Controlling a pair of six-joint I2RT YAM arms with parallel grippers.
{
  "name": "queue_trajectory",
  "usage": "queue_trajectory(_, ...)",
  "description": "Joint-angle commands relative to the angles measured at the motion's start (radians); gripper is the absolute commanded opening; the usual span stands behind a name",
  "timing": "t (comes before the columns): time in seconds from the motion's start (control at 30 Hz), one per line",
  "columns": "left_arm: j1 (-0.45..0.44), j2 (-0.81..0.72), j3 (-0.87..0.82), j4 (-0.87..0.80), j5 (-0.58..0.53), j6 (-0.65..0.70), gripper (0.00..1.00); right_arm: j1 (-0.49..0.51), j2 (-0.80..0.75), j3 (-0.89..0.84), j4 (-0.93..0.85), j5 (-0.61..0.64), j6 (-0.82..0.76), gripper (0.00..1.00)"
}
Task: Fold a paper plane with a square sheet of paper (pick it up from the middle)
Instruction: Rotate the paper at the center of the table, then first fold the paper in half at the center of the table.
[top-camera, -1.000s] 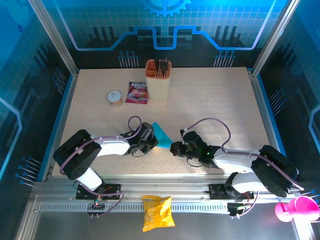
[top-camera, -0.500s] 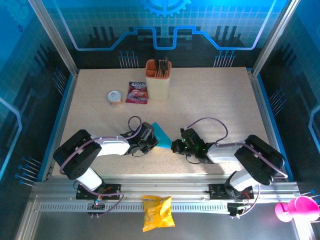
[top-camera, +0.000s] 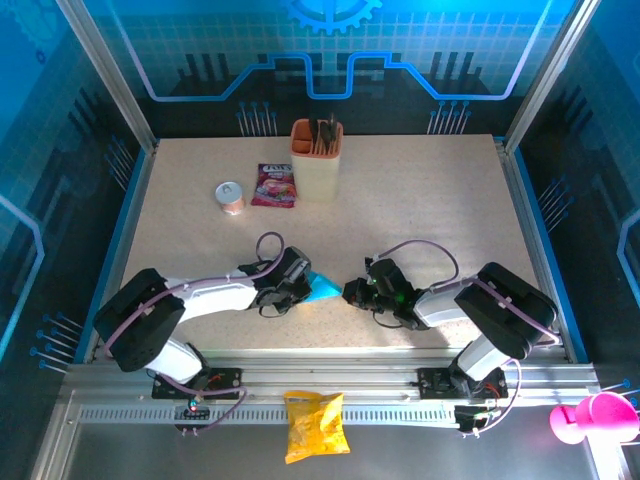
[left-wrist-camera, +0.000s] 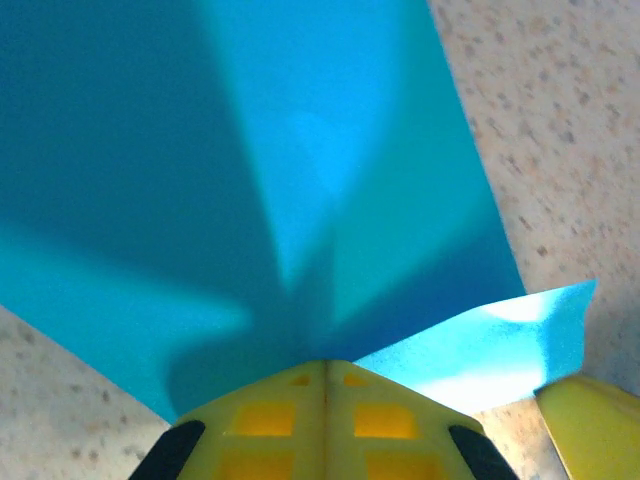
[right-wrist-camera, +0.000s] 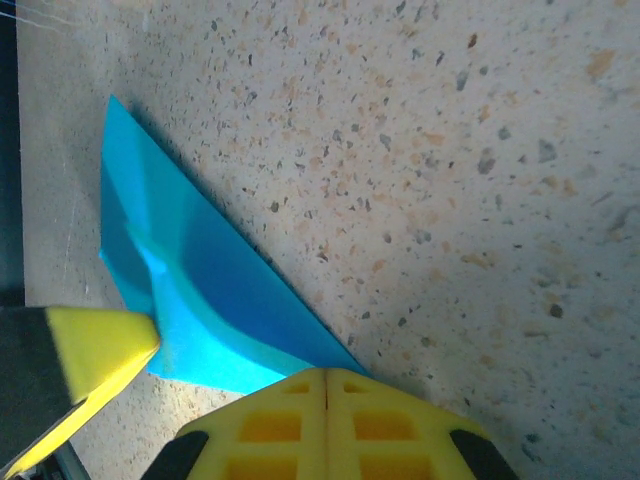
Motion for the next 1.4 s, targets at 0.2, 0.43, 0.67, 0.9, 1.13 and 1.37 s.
queue_trajectory(0.2, -0.081, 0.018, 0.085, 0.018, 0.024, 0.001, 0.00, 0.006, 0.086, 0.033, -0.180, -0.006, 0.042, 0.00)
queue_trajectory(0.43, -0.093, 0.090, 0.110, 0.085, 0.055, -0.009, 0.00, 0.006, 0.087, 0.076, -0.283, -0.008, 0.042, 0.00)
queue_trajectory(0.67, -0.094, 0.140, 0.121, 0.111, 0.054, -0.007, 0.00, 0.006, 0.085, 0.093, -0.324, -0.006, 0.041, 0.00)
queue_trajectory(0.9, -0.092, 0.165, 0.107, 0.093, 0.019, -0.012, 0.00, 0.006, 0.091, 0.103, -0.367, 0.002, 0.057, 0.00)
queue_trajectory(1.13, -0.080, 0.141, 0.044, 0.093, -0.003, -0.024, 0.00, 0.006, 0.101, 0.108, -0.397, 0.015, 0.077, 0.00)
queue_trajectory(1.37, -0.057, 0.095, -0.026, 0.100, -0.003, -0.024, 0.00, 0.006, 0.116, 0.118, -0.429, 0.027, 0.087, 0.00)
